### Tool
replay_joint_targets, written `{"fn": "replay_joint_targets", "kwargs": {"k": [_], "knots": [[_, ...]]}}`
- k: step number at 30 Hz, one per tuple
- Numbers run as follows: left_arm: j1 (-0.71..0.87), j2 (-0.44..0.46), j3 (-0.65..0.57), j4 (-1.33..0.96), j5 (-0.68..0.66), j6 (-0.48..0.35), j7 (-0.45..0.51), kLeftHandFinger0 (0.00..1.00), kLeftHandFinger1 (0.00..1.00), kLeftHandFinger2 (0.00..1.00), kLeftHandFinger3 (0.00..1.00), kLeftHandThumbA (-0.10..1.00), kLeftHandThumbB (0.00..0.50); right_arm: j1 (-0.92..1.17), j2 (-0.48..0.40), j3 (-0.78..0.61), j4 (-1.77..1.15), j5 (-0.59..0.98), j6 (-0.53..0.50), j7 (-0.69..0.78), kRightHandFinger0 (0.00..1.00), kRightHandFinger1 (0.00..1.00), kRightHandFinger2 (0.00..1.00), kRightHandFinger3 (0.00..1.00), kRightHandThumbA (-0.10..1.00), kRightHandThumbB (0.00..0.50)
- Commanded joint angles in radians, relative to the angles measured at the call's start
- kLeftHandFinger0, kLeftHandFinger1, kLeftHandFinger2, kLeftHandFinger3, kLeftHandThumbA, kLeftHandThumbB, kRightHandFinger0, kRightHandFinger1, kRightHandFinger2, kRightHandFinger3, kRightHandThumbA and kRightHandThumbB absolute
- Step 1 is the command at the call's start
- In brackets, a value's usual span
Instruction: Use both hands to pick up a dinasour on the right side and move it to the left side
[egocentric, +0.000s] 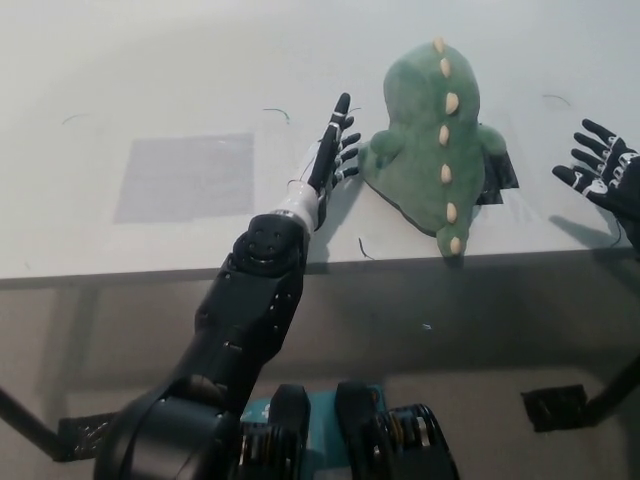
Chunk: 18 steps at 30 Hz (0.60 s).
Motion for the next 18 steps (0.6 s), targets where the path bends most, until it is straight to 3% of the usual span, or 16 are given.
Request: {"fn": "replay_joint_targets", "kwargs": {"k": [1, 4, 5, 8, 11, 18], "knots": [[-0.087, -0.007, 0.000, 0.003, 0.007, -0.033, 0.026, 1.00, 1.00, 1.00, 1.00, 1.00, 0.413, -0.088, -0.004, 0.007, -0.032, -0.016, 0.030, -0.018, 1.00, 1.00, 1.00, 1.00, 1.00, 0.287], [-0.100, -0.012, -0.002, 0.024, 0.008, -0.039, 0.030, 1.00, 1.00, 1.00, 1.00, 1.00, 0.414, -0.104, 0.012, 0.025, -0.040, -0.038, 0.045, -0.034, 1.00, 1.00, 1.00, 1.00, 1.00, 0.290], [-0.102, -0.019, -0.003, 0.022, 0.003, -0.026, 0.017, 1.00, 1.00, 1.00, 1.00, 1.00, 0.461, -0.112, 0.029, 0.047, -0.046, -0.069, 0.040, -0.056, 1.00, 1.00, 1.00, 1.00, 1.00, 0.316], [-0.108, -0.039, 0.008, 0.025, -0.007, -0.003, 0.033, 1.00, 1.00, 1.00, 1.00, 1.00, 0.493, -0.118, 0.065, 0.062, -0.052, -0.081, 0.036, -0.074, 1.00, 1.00, 1.00, 1.00, 1.00, 0.329], [-0.116, -0.066, 0.017, 0.026, -0.013, 0.014, 0.053, 1.00, 1.00, 1.00, 1.00, 1.00, 0.500, -0.120, 0.106, 0.064, -0.060, -0.082, 0.029, -0.089, 1.00, 1.00, 1.00, 1.00, 1.00, 0.282], [-0.140, -0.096, 0.042, 0.039, -0.029, -0.002, 0.055, 1.00, 1.00, 1.00, 1.00, 1.00, 0.500, -0.126, 0.132, 0.064, -0.099, -0.107, 0.052, -0.109, 1.00, 1.00, 1.00, 1.00, 1.00, 0.258]]}}
